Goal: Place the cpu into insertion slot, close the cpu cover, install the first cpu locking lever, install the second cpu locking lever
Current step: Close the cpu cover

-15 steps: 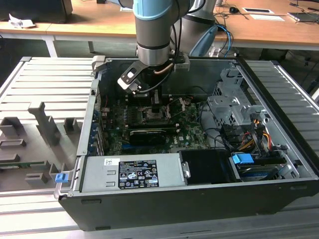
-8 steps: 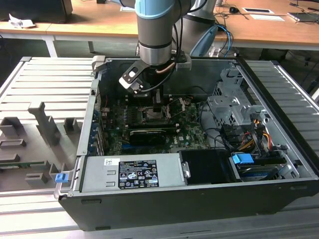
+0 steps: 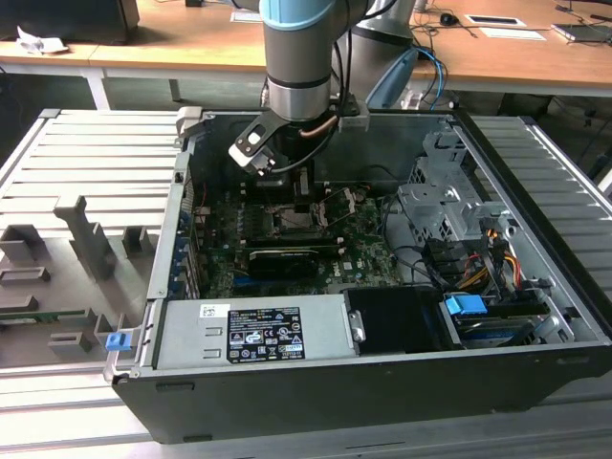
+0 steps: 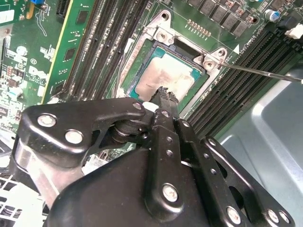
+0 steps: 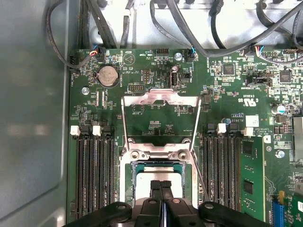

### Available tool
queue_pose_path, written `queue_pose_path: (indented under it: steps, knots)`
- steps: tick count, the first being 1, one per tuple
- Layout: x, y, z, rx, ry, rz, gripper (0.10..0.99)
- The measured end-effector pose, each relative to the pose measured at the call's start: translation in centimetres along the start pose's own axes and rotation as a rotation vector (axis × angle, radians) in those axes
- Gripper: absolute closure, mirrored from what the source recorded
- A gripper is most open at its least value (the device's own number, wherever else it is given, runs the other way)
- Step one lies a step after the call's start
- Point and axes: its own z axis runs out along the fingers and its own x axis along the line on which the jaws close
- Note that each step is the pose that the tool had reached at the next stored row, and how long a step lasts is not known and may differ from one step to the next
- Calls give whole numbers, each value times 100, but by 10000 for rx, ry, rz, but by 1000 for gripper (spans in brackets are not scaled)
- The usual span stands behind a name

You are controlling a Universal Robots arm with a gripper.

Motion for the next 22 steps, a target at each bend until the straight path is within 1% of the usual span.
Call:
queue_pose_path:
  steps: [5,13,22]
  knots:
    - [1,3,-46,0,0,1,980]
    - [2,6,-77,0,0,0,980]
    - [4,7,-94,0,1,0,980]
